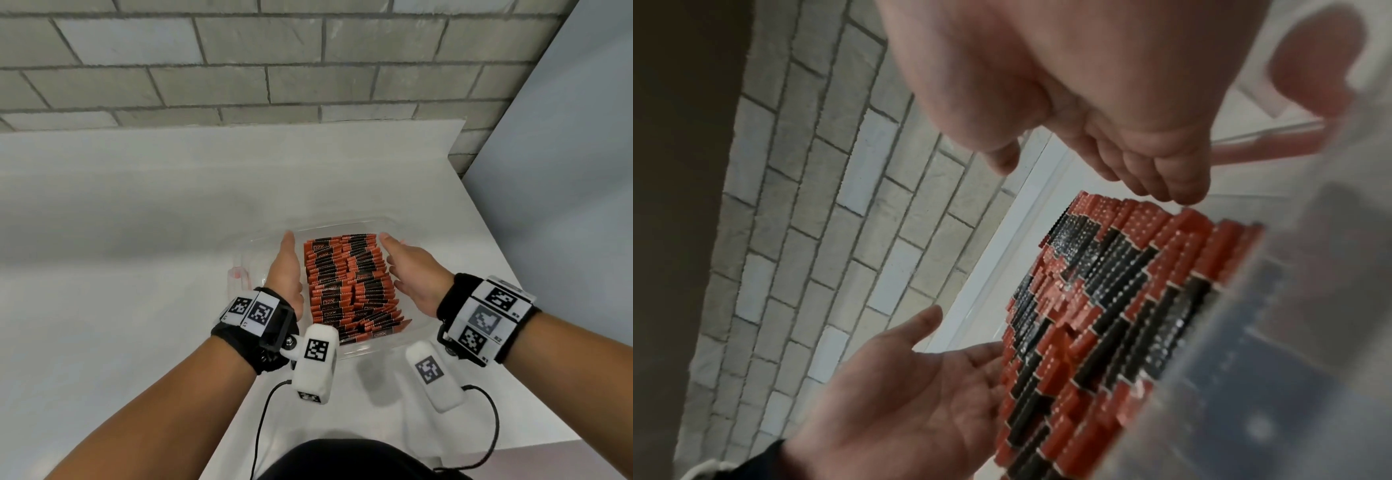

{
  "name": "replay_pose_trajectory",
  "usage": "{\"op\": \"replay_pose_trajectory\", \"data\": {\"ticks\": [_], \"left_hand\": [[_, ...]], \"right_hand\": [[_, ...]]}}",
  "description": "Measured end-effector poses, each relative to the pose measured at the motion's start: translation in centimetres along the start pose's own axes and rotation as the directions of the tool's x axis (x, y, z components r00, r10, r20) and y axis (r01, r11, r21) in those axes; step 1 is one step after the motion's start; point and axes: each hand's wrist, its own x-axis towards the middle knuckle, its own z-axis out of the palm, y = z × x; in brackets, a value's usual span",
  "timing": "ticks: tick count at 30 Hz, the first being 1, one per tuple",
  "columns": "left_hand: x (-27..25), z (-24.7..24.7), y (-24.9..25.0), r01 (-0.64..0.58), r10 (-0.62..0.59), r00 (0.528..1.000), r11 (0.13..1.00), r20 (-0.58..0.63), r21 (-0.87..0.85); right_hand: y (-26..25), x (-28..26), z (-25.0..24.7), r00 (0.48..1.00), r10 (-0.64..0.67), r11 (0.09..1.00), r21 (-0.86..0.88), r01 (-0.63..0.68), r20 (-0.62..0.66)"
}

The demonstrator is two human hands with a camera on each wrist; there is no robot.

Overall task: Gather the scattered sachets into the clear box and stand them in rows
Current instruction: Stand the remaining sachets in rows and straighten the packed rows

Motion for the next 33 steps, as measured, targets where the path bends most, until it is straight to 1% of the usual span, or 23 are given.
{"op": "replay_pose_trajectory", "data": {"ticks": [2, 3, 6, 7, 8, 9, 14, 17, 21, 25, 27, 29, 31, 33], "left_hand": [[0.1, 0.3, 0.4, -0.004, 0.004, 1.0, 1.0, 0.004, -0.028], [0.0, 0.5, 0.5, -0.004, 0.005, 0.999, 1.0, 0.032, -0.029], [-0.9, 1.3, 0.6, 0.011, -0.015, 0.995, 0.999, 0.098, 0.043], [-0.6, 1.2, 0.5, -0.002, -0.003, 0.994, 0.999, 0.107, 0.049], [-0.4, 1.1, 0.5, -0.03, 0.023, 0.995, 0.997, 0.1, 0.065], [-0.1, 1.0, 0.5, -0.036, 0.032, 0.995, 0.998, 0.096, 0.043], [0.1, 1.2, 0.4, -0.006, 0.002, 0.996, 0.999, 0.09, 0.039], [0.2, 1.3, 0.4, -0.02, 0.016, 0.997, 0.998, 0.075, 0.051], [0.2, 1.4, 0.7, 0.009, -0.006, 0.996, 1.0, 0.093, -0.029], [-0.1, 1.3, 0.8, 0.01, -0.009, 0.997, 1.0, 0.08, -0.011], [-0.1, 0.6, 0.8, -0.023, 0.022, 0.999, 0.999, 0.04, 0.023], [0.2, -0.5, 0.6, -0.064, 0.063, 0.998, 0.997, 0.031, 0.034], [0.3, -2.1, 0.7, -0.11, 0.11, 0.994, 0.994, 0.027, -0.003], [-0.4, -4.0, 0.9, -0.166, 0.17, 0.984, 0.984, 0.052, -0.069]], "right_hand": [[-0.8, 0.2, 0.2, 1.0, 0.019, 1.0, 0.018, -0.019, -0.017], [-0.9, 0.5, 0.4, 1.0, 0.029, 0.999, 0.024, -0.028, -0.012], [-1.2, 1.3, 1.1, 0.998, 0.064, 0.997, 0.031, -0.065, 0.018], [-1.3, 1.6, 1.2, 0.998, 0.066, 0.997, 0.031, -0.066, 0.015], [-1.3, 1.8, 1.2, 0.998, 0.059, 0.998, 0.025, -0.059, 0.009], [-1.4, 2.1, 1.3, 0.999, 0.053, 0.998, 0.015, -0.053, 0.002], [-2.0, 2.8, 1.7, 0.997, 0.072, 0.997, 0.003, -0.072, 0.006], [-2.3, 3.1, 1.8, 0.997, 0.071, 0.997, -0.001, -0.071, -0.009], [-2.1, 3.2, 1.9, 0.997, 0.071, 0.997, -0.026, -0.071, -0.007], [-2.3, 2.7, 1.5, 0.998, 0.053, 0.998, -0.018, -0.054, -0.017], [-2.2, 1.9, 0.8, 0.999, 0.029, 1.0, -0.009, -0.029, -0.02], [-1.8, 1.0, -0.2, 1.0, -0.007, 1.0, 0.019, 0.007, -0.009], [-1.4, 0.0, -1.3, 0.999, -0.04, 0.996, 0.075, 0.039, 0.012], [-1.1, -1.1, -2.6, 0.997, -0.077, 0.981, 0.175, 0.081, -0.027]]}}
